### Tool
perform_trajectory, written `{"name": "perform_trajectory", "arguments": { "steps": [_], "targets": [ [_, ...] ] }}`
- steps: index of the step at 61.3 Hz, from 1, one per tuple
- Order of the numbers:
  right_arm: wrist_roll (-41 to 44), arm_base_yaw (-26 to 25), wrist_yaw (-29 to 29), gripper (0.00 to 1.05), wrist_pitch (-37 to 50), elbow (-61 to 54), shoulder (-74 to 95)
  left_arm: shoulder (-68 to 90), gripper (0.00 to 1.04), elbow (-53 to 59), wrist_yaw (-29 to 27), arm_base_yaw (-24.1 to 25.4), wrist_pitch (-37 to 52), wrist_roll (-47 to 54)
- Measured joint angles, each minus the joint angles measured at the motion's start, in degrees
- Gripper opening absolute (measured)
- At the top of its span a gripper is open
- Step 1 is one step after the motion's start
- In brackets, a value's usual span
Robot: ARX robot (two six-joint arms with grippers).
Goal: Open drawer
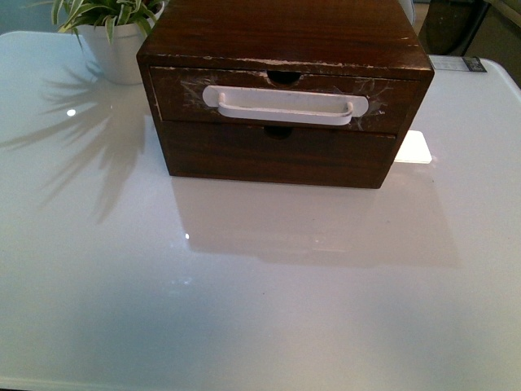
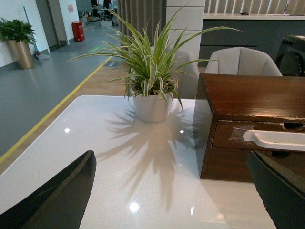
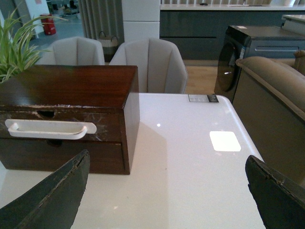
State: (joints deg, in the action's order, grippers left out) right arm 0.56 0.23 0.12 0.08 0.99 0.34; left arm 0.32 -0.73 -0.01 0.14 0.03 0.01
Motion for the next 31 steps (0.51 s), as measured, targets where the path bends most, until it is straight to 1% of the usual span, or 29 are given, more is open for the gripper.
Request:
{"name": "perform_trajectory", "arguments": {
  "steps": [31],
  "targets": [
    [0.0, 0.0, 0.0, 0.96, 0.0, 0.0, 0.0, 0.0, 0.96, 0.0, 0.0, 0.0, 0.0, 0.0]
  ]
}}
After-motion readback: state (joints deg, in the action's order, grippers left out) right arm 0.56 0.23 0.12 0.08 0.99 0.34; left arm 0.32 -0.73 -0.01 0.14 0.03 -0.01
